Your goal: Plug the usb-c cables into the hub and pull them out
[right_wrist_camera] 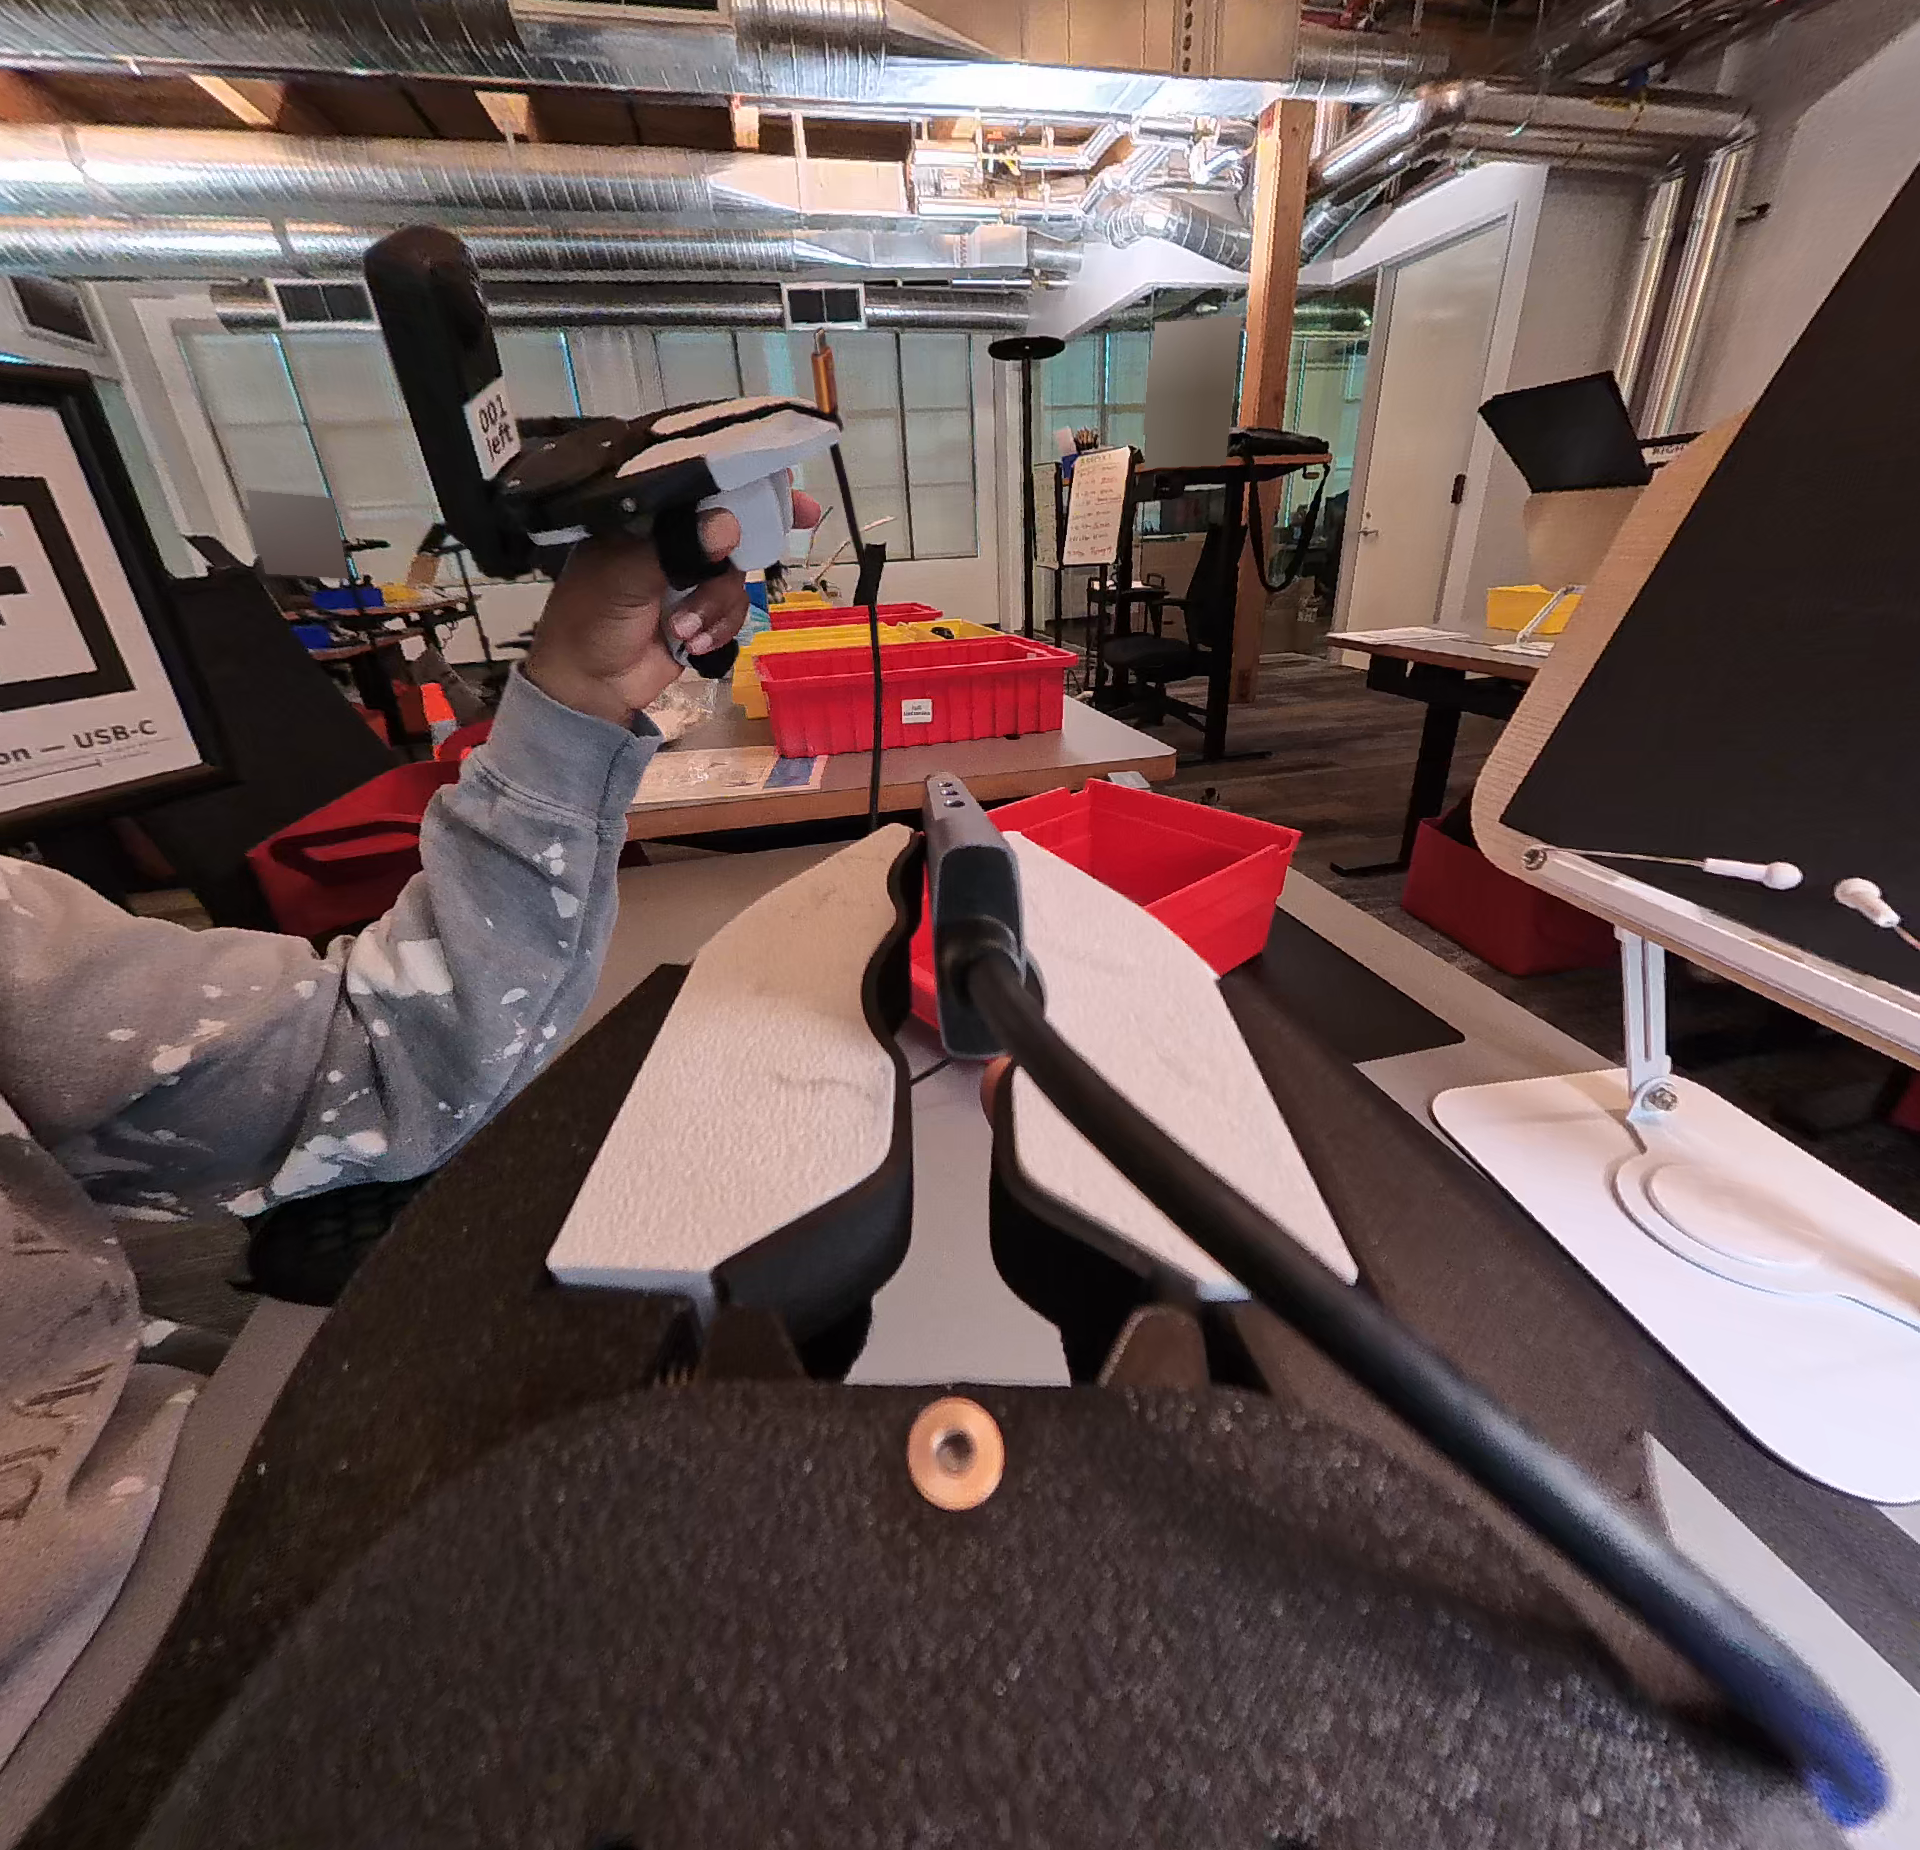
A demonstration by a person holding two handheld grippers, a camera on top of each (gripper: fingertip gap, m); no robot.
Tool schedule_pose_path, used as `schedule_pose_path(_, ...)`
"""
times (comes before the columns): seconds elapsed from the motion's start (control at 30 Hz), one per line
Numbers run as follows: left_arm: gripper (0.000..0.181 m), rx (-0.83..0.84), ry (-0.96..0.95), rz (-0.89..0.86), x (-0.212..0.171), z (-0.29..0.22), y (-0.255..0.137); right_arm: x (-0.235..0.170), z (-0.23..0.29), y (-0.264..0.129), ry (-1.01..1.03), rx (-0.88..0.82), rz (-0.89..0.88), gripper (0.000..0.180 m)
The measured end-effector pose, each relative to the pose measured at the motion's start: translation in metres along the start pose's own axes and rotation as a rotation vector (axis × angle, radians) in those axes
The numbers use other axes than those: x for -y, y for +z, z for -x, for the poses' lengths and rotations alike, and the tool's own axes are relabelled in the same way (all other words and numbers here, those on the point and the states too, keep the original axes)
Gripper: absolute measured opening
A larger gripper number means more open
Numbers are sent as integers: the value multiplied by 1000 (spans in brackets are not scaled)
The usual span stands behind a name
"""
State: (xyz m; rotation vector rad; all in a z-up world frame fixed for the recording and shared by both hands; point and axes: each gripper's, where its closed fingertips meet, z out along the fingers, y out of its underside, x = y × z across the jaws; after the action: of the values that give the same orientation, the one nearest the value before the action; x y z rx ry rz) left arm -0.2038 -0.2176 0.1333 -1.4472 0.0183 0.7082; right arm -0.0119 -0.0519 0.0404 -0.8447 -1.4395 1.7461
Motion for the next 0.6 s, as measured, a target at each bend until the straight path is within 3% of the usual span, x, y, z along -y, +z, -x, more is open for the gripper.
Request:
schedule_pose_path(0.37, 8, -504, -160, 14, -9, -75, 9, -3, -1, 1, 1, 1, 8, 10)
schedule_pose_path(0.5, 8, -794, -289, 35, -10, -121, 5, -4, -2, 1, 4, -1, 11, 10)
schedule_pose_path(0.6, 8, -1036, -325, 143, -27, -167, -1, -5, -2, 1, 2, 2, 13, 10)
